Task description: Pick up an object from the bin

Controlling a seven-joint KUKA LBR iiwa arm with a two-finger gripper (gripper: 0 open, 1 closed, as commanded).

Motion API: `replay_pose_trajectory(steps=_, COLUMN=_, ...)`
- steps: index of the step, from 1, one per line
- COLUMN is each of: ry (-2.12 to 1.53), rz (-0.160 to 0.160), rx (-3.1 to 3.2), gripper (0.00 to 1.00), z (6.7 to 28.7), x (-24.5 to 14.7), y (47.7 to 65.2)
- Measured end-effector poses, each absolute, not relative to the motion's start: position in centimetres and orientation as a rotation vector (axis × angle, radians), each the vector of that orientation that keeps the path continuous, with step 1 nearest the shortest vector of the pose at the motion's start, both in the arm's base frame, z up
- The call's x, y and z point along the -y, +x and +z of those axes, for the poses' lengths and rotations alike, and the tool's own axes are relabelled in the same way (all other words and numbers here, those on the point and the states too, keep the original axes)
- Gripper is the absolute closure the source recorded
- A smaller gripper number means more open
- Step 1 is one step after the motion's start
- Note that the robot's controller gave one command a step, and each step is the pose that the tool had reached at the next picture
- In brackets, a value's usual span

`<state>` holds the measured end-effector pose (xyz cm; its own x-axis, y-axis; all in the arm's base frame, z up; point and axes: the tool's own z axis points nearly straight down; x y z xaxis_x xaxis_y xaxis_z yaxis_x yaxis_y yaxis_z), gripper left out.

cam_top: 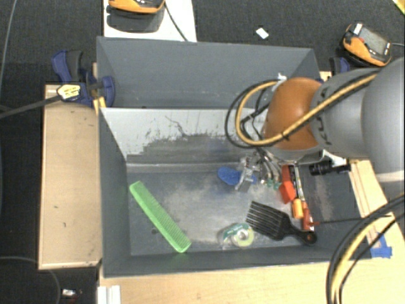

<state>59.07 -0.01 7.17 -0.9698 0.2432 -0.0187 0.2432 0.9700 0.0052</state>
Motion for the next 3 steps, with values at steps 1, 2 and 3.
replay_pose_trajectory(steps=1, ry=0.382, rz=0.004, rx=-3.101, gripper=1.0, z=8.2, x=0.0, y=58.9)
replay_pose_trajectory(steps=2, ry=0.381, rz=0.006, rx=-3.096, gripper=1.0, z=10.0, x=0.0, y=59.1)
replay_pose_trajectory(steps=3, ry=0.38, rz=0.007, rx=-3.091, gripper=1.0, z=11.0, x=0.0, y=59.2)
